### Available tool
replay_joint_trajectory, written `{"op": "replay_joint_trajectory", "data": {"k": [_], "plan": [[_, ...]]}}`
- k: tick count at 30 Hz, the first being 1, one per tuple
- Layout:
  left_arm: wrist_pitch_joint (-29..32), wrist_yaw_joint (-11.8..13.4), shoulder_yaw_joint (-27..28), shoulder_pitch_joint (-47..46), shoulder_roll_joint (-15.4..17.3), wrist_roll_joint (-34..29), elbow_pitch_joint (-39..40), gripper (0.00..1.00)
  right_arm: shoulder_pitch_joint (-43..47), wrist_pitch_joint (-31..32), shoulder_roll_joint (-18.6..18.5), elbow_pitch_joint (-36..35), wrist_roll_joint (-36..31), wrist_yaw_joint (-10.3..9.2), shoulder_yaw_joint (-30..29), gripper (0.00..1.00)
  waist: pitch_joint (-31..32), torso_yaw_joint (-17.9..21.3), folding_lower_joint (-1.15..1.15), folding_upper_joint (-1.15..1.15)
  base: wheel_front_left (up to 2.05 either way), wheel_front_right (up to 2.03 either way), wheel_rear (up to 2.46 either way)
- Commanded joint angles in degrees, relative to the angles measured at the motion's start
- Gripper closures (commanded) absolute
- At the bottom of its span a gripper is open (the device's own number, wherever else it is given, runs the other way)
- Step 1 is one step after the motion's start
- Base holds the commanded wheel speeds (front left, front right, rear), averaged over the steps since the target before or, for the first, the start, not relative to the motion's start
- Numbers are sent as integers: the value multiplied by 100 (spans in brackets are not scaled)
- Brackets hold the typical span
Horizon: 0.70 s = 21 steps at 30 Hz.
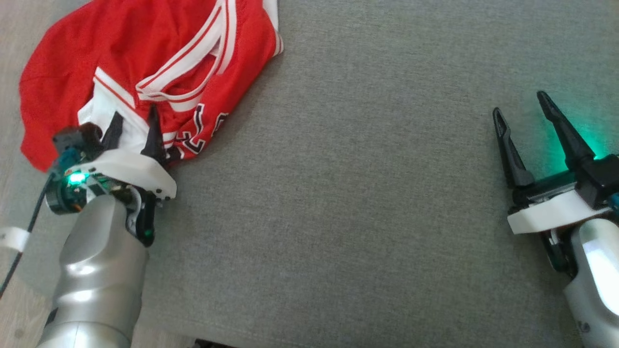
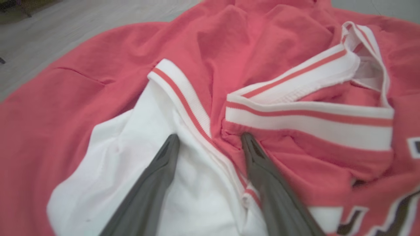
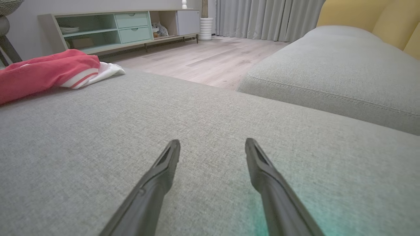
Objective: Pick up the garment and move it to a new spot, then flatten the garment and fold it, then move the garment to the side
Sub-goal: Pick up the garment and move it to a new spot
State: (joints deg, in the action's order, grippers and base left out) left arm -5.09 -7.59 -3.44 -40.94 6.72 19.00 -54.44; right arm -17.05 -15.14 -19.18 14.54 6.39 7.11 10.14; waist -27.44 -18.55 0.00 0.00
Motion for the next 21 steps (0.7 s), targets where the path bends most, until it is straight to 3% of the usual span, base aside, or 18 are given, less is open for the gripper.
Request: {"op": "replay_joint_trajectory", "data": {"k": [1,2,3,7,10,21], "plan": [[-56,12,-30,66,181,60,-50,14,99,15,-71,124,-60,37,46,0,-4,56,0,0,0,0,0],[-197,12,-126,49,203,110,-47,60,91,15,-46,122,-63,37,42,0,4,87,0,0,0,0,0],[-342,12,-218,35,243,167,-38,100,80,15,-14,123,-66,37,35,0,19,126,0,0,0,0,0],[-824,11,-675,2,432,463,335,100,43,15,159,118,-65,37,-24,0,185,337,0,0,0,0,0],[-946,11,-914,70,787,618,776,100,21,15,378,120,-55,37,-50,0,397,598,0,0,0,0,0],[-979,10,-836,377,1871,521,2833,100,265,15,1234,238,45,37,1,0,1375,1816,0,0,0,0,0]]}}
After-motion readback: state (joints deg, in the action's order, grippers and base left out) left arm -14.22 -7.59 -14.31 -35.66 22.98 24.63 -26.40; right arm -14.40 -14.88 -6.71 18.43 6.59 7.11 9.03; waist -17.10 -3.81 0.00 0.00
